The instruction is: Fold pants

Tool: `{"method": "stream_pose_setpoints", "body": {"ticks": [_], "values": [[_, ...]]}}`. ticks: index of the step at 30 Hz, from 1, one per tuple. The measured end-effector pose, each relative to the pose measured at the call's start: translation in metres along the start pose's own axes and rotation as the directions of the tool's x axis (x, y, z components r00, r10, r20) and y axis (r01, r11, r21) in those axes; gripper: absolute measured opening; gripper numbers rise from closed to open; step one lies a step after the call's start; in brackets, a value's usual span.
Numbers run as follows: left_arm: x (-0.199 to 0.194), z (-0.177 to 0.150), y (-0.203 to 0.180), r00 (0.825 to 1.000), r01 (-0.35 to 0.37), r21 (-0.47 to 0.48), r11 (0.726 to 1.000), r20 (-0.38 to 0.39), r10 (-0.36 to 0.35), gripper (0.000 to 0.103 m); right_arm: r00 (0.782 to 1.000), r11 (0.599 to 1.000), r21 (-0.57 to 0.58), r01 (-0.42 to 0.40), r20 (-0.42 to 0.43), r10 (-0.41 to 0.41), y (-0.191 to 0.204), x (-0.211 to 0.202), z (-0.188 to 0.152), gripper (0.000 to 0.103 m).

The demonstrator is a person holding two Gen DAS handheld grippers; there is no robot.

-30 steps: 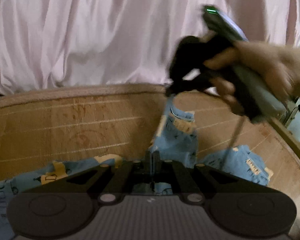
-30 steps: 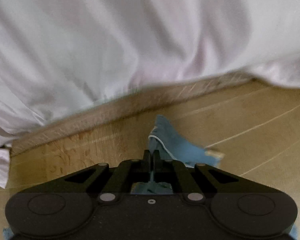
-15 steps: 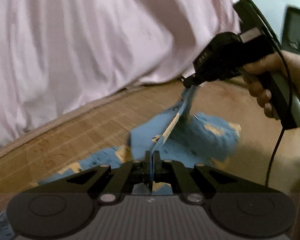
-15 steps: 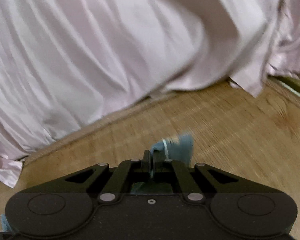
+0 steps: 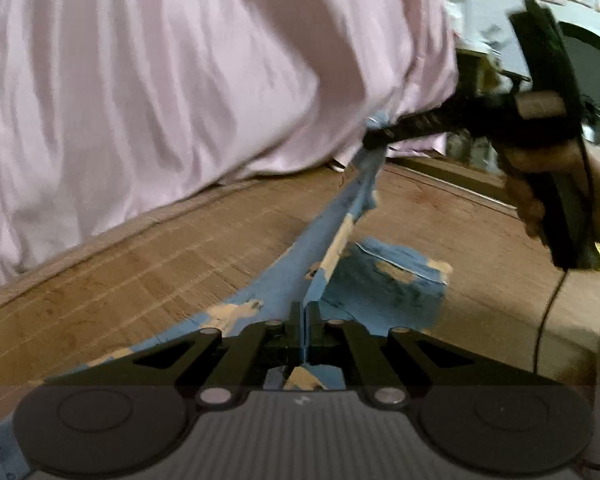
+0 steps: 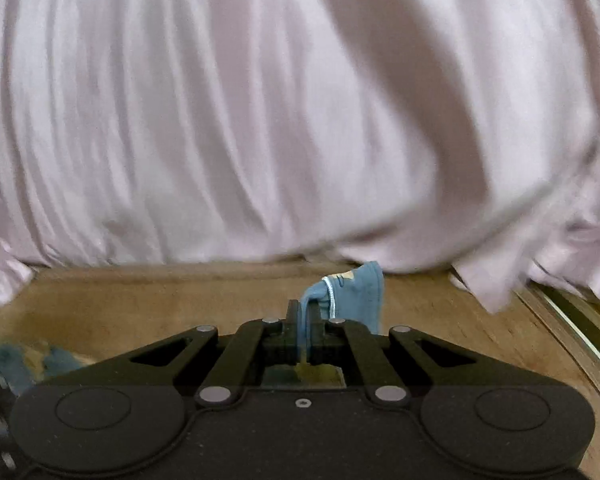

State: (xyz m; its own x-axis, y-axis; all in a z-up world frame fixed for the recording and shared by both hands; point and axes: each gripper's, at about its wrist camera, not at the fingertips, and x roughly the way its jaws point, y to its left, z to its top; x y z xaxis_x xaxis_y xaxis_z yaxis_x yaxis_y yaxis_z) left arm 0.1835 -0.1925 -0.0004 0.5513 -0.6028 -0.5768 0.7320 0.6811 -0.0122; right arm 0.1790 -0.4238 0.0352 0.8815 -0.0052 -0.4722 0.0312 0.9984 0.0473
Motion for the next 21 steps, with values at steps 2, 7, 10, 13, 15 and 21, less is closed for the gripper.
{"method": "stream_pose_setpoints", "body": {"ticks": [2,7,10,13,15,21], "values": [[0.006,-0.009,-0.002,0.999,0.024,0.02,1.0,-0.044,-0.023,0.0,0.994,0.997,0.046,0.067,-0.093,-0.062,-0.006,-0.001,-0.036,0.001],[0.018,-0.03,-0.014,0.989,0.059,0.067,0.996,-0.139,-0.05,0.0,0.967,0.959,0.239,0.154,-0.234,-0.097,-0.026,0.0,-0.085,0.001],[0.023,-0.033,-0.017,0.986,0.063,0.076,0.995,-0.159,-0.051,0.0,0.963,0.943,0.286,0.167,-0.251,-0.095,-0.029,-0.001,-0.091,0.001],[0.028,-0.034,-0.017,0.981,0.071,0.076,0.995,-0.186,-0.056,0.001,0.961,0.947,0.266,0.18,-0.255,-0.111,-0.026,0.002,-0.094,0.001],[0.031,-0.037,-0.015,0.974,0.084,0.067,0.994,-0.214,-0.068,0.002,0.957,0.947,0.259,0.189,-0.266,-0.119,-0.028,0.001,-0.095,0.004],[0.02,-0.045,0.009,0.957,0.143,-0.071,0.987,-0.246,-0.156,0.041,0.921,0.944,0.179,0.276,-0.329,-0.207,-0.03,0.007,-0.106,0.041]]}}
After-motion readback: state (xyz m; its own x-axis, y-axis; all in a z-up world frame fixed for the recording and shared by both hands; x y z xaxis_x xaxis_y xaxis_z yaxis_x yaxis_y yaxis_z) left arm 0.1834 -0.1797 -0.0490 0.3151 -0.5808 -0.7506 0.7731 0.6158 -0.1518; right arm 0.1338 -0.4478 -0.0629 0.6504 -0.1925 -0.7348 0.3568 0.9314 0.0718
